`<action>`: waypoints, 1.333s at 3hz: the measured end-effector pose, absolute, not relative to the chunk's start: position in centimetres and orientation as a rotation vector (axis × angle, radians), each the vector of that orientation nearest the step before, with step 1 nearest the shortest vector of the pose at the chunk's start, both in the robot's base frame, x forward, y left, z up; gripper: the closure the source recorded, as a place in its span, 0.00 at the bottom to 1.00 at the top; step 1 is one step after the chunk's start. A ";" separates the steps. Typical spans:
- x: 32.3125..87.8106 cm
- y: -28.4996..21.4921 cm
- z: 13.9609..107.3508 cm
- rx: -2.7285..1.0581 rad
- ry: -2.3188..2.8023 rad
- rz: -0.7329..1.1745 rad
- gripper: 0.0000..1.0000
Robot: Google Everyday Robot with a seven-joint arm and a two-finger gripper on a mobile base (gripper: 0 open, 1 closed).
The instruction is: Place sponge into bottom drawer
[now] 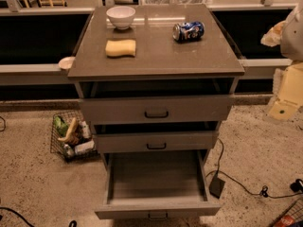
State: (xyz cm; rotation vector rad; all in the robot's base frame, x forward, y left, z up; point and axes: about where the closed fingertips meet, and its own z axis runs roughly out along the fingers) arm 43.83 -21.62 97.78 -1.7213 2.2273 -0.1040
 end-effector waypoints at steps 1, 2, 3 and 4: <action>44.0 -21.6 97.8 -1.716 2.225 -0.101 0.00; 46.6 -20.5 97.3 -1.643 2.190 -0.052 0.00; 52.4 -18.1 96.6 -1.493 2.085 0.101 0.00; 57.6 -14.8 96.4 -1.343 1.970 0.284 0.00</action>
Offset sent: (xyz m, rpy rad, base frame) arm 0.0633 0.0237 -0.0142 0.1832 -0.0733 -0.0437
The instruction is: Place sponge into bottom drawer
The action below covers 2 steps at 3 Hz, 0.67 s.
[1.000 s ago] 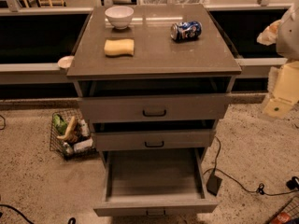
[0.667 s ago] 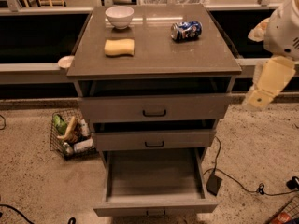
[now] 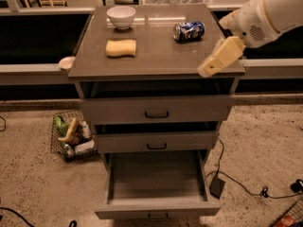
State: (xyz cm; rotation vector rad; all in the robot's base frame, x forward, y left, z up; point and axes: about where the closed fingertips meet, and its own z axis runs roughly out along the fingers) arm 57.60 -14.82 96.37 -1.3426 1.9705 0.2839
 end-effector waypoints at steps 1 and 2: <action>58.4 -14.1 96.1 -1.314 1.955 0.326 0.00; 58.4 -14.1 96.1 -1.316 1.955 0.324 0.00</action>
Offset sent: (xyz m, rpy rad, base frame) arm 0.0089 0.0074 -0.0028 0.0495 0.0016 -0.0016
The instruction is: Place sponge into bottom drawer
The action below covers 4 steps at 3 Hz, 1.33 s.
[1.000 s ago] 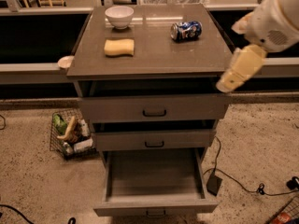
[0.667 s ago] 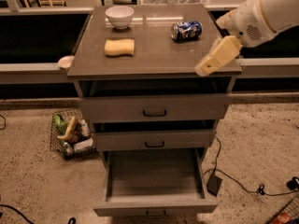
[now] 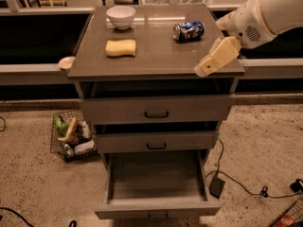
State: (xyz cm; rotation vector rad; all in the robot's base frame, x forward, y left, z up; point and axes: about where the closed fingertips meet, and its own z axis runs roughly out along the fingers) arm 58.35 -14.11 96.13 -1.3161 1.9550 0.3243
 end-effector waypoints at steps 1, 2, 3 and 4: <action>59.1 -13.5 95.6 -1.315 1.933 0.342 0.00; 62.9 -10.8 94.0 -1.330 1.858 0.390 0.00; 67.5 -8.2 91.7 -1.303 1.813 0.445 0.00; 71.0 -6.0 89.6 -1.256 1.812 0.463 0.00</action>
Offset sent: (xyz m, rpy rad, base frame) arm 0.1071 0.0643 -0.0573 0.1473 -0.0644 0.1212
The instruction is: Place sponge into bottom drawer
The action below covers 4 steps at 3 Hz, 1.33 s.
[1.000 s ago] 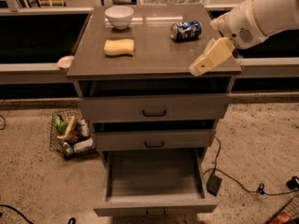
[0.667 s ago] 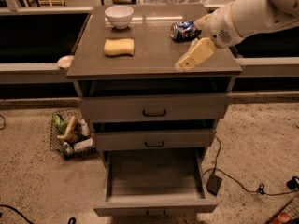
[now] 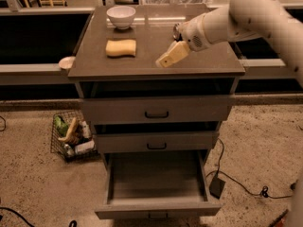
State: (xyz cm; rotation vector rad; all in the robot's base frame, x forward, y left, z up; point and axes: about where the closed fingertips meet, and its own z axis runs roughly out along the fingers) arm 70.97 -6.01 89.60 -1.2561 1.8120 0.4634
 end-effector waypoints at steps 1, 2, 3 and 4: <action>74.4 -4.1 88.3 -1.172 1.801 0.487 0.00; 77.2 -1.8 87.3 -1.138 1.777 0.528 0.00; 79.2 0.4 86.6 -1.127 1.752 0.561 0.00; 80.4 2.1 86.1 -1.126 1.733 0.578 0.00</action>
Offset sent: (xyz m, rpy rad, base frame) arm 0.0966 0.0644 -0.0273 0.1763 -0.0207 -0.0512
